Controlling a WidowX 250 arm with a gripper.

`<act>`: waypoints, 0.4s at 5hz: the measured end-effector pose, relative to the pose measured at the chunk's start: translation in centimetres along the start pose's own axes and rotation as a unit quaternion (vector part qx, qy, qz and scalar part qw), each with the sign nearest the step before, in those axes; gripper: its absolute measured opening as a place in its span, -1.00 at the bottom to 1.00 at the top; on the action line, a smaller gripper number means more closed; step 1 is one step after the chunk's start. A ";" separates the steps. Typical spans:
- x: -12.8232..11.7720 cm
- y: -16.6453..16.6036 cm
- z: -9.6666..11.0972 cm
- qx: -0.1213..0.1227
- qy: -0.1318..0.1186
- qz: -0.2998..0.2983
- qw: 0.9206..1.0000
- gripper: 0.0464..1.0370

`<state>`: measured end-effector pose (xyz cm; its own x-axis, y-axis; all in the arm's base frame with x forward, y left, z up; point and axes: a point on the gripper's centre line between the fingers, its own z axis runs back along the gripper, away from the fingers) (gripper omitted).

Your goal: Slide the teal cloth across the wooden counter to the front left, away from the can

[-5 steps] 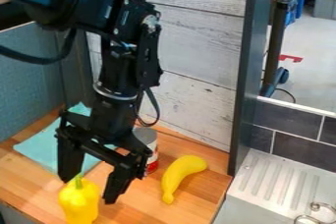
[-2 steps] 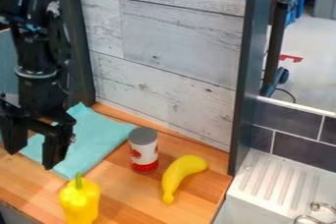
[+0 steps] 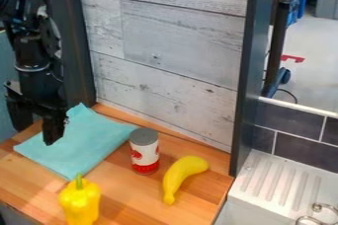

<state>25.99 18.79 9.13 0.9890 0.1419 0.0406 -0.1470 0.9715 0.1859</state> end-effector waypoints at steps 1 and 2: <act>2.5 1.7 -1.1 0.015 -0.018 0.005 1.000 0.92; 3.8 2.5 -2.4 0.034 -0.032 0.019 0.999 0.92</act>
<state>29.44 22.26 7.35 0.9801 0.1647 0.1109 -0.1878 0.9501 0.2491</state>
